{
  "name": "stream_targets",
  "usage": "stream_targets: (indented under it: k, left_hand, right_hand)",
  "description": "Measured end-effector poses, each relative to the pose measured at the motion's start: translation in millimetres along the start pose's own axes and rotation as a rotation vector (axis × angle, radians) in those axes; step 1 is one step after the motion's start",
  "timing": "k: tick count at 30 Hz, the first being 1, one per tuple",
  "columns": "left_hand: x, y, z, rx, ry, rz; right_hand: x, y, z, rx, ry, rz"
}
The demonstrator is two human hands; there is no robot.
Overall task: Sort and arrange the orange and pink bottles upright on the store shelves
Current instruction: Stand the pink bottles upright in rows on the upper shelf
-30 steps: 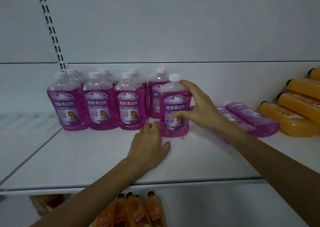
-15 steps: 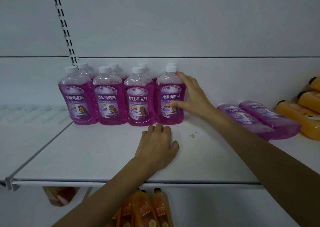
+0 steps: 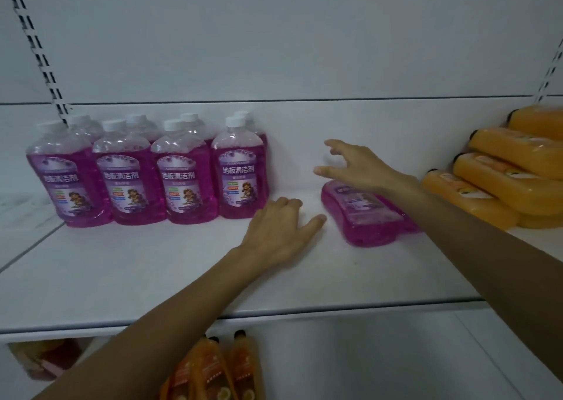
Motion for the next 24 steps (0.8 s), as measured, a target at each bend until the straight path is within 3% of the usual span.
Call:
stream_targets:
  k: [4, 10, 14, 18, 21, 24]
  left_hand:
    - [-17.7, -21.2, -23.1, 0.129, 0.152, 0.073]
    - [-31.2, -57.7, -35.9, 0.179, 0.315, 0.143]
    - [-33.4, -64.6, -40.8, 0.194, 0.373, 0.113]
    - [-28.8, -59.9, -37.3, 0.536, 0.436, 0.055]
    - [-24.0, -54.7, -35.3, 0.832, 0.34, 0.015]
    - [-19.6, -45.0, -28.4, 0.803, 0.216, -0.054]
  right_hand:
    - [3.9, 4.5, -32.8, 0.285, -0.112, 0.118]
    - [0.5, -15.3, -49.4, 0.517, -0.071, 0.26]
    - [-0.5, -11.4, -45.0, 0.377, -0.076, 0.105]
    - [0.8, -11.0, -43.4, 0.129, -0.056, 0.007]
    - [7.2, -2.5, -30.5, -0.025, 0.041, -0.209]
    - [18.3, 4.5, -16.1, -0.278, 0.086, -0.283]
Point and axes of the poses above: each hand's wrist, its own x-axis away from the middle knuckle, its own y-axis out of the back of the hand, z = x × y, the point moved 4 cm from there along -x, towards the middle knuckle, and after that the axes turned 6 degrees about -z, right-handed, at the moved point
